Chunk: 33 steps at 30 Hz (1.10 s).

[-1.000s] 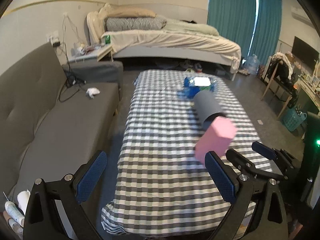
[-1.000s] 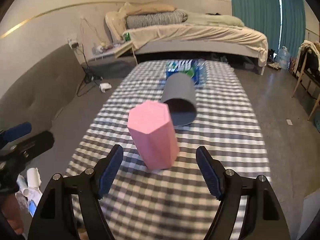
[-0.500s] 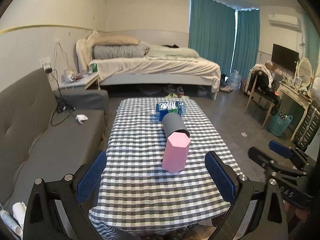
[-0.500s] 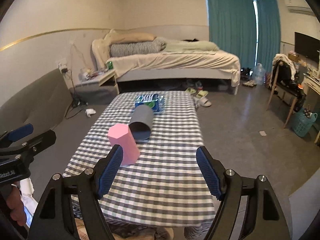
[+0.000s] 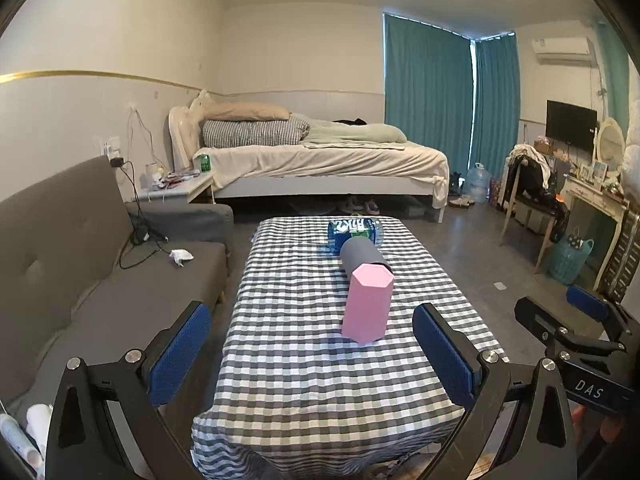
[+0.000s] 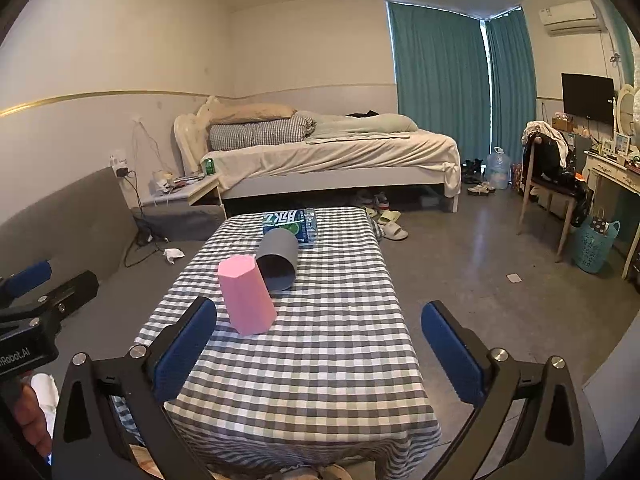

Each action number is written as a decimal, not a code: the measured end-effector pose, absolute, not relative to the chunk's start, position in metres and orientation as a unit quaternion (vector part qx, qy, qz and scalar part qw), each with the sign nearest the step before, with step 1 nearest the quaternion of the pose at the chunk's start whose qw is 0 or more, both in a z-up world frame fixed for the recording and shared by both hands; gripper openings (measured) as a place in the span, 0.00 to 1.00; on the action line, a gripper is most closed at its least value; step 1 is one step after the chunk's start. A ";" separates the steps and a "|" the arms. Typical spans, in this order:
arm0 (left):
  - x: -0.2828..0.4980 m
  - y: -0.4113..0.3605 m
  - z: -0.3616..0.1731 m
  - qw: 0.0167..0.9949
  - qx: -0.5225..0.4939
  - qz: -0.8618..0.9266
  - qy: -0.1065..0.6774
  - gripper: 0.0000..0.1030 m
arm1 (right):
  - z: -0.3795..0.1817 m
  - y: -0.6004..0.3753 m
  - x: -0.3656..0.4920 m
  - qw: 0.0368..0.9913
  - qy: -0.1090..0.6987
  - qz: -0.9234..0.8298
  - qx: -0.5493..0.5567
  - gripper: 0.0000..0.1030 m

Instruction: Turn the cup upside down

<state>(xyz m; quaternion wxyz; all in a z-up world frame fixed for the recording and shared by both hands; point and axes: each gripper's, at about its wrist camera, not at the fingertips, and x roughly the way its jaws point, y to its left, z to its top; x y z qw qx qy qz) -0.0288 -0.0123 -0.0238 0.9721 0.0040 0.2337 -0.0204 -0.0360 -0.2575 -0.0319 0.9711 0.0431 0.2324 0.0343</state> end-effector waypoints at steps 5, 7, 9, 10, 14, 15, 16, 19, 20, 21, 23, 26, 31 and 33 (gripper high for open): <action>-0.033 -0.014 -0.025 0.972 0.008 -0.023 0.233 1.00 | -0.032 -0.262 -0.038 0.970 0.235 0.031 0.047 1.00; -0.034 -0.016 -0.025 0.972 0.013 -0.022 0.233 1.00 | -0.033 -0.262 -0.039 0.970 0.236 0.031 0.046 1.00; -0.035 -0.016 -0.026 0.972 0.016 -0.021 0.234 1.00 | -0.033 -0.263 -0.040 0.970 0.235 0.031 0.046 1.00; -0.035 -0.016 -0.026 0.972 0.015 -0.020 0.235 1.00 | -0.033 -0.263 -0.039 0.970 0.236 0.032 0.046 1.00; -0.036 -0.014 -0.027 0.971 0.012 -0.019 0.237 1.00 | -0.033 -0.262 -0.041 0.970 0.237 0.033 0.043 1.00; -0.036 -0.014 -0.026 0.971 0.012 -0.018 0.237 1.00 | -0.033 -0.262 -0.041 0.970 0.237 0.033 0.043 1.00; -0.036 -0.013 -0.026 0.971 0.012 -0.017 0.236 1.00 | -0.034 -0.261 -0.041 0.970 0.238 0.033 0.043 1.00; -0.036 -0.014 -0.027 0.971 0.013 -0.014 0.239 1.00 | -0.034 -0.260 -0.040 0.969 0.239 0.032 0.043 1.00; -0.035 -0.013 -0.027 0.971 0.012 -0.014 0.240 1.00 | -0.035 -0.259 -0.040 0.969 0.241 0.032 0.042 1.00; -0.036 -0.012 -0.027 0.971 0.010 -0.015 0.239 1.00 | -0.035 -0.259 -0.039 0.969 0.241 0.032 0.042 1.00; -0.036 -0.012 -0.026 0.971 0.008 -0.013 0.237 1.00 | -0.035 -0.258 -0.039 0.969 0.241 0.031 0.041 1.00; -0.036 -0.010 -0.027 0.971 0.006 -0.013 0.238 1.00 | -0.036 -0.258 -0.038 0.969 0.243 0.030 0.040 1.00; -0.036 -0.010 -0.026 0.971 0.005 -0.009 0.238 1.00 | -0.037 -0.258 -0.038 0.968 0.245 0.029 0.038 1.00; -0.036 -0.010 -0.026 0.971 0.005 -0.010 0.238 1.00 | -0.038 -0.258 -0.038 0.968 0.246 0.024 0.034 1.00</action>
